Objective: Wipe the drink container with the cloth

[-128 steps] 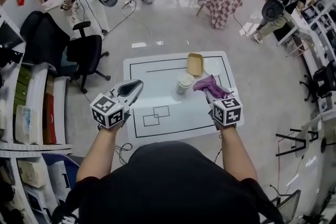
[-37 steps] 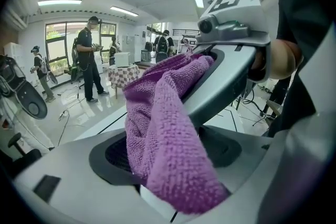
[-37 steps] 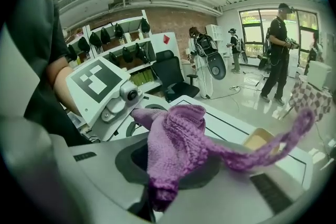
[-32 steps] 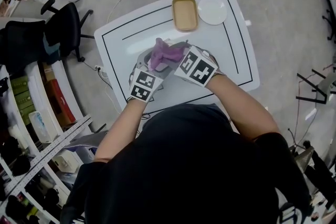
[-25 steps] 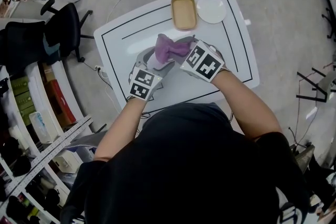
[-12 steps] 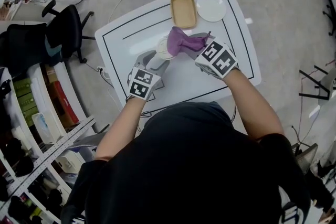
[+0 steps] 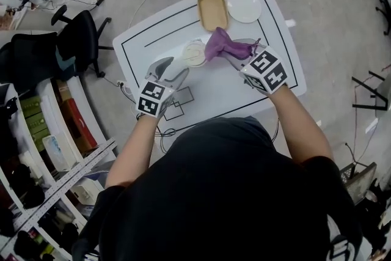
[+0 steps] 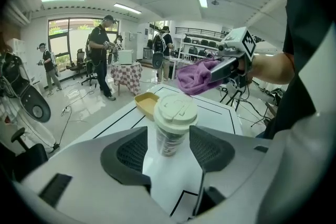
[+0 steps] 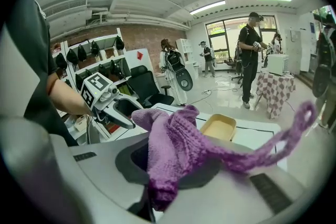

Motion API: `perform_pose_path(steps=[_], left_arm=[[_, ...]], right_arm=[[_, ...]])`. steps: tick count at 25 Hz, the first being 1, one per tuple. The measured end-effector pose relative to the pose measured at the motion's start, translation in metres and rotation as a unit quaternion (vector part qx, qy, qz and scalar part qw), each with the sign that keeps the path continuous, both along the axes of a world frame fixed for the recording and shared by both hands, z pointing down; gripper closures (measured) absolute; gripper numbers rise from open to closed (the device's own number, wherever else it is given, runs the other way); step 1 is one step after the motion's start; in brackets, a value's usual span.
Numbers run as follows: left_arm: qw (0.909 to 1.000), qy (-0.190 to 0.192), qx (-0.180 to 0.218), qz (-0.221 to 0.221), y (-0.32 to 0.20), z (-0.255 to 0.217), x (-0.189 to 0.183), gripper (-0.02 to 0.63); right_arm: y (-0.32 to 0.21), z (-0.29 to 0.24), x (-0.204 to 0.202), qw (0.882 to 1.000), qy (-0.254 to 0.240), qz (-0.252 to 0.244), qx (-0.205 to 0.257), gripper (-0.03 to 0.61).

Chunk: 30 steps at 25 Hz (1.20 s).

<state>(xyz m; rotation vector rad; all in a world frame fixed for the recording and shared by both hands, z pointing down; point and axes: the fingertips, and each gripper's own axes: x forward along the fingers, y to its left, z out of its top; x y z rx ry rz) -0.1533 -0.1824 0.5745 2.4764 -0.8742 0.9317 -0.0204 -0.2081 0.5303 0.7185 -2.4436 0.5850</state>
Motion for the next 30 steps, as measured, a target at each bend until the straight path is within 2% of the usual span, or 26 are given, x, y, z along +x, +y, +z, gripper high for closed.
perform_pose_path(steps=[4, 9, 14, 17, 24, 30], left_arm=[[0.9996, 0.027, 0.01, 0.001, -0.011, -0.026, 0.002, 0.342], [0.9979, 0.048, 0.017, 0.04, -0.016, -0.045, 0.024, 0.366], [0.9943, 0.048, 0.029, 0.091, -0.021, -0.041, 0.049, 0.43], [0.9925, 0.034, 0.026, 0.114, -0.024, -0.033, 0.057, 0.475], [0.9912, 0.03, 0.029, 0.125, -0.029, -0.018, 0.055, 0.543], [0.9888, 0.033, 0.034, 0.142, -0.027, -0.017, 0.057, 0.548]], right_arm=[[0.019, 0.002, 0.012, 1.0, -0.001, 0.02, -0.007, 0.502], [0.051, 0.011, 0.007, 0.999, 0.002, 0.025, -0.023, 0.502], [0.082, 0.019, -0.021, 0.999, -0.007, 0.011, -0.04, 0.502], [0.091, 0.017, -0.042, 0.999, -0.017, -0.001, -0.039, 0.502], [0.093, 0.03, -0.081, 0.999, -0.012, -0.001, -0.044, 0.502], [0.077, 0.046, -0.096, 0.999, 0.001, 0.026, -0.035, 0.502]])
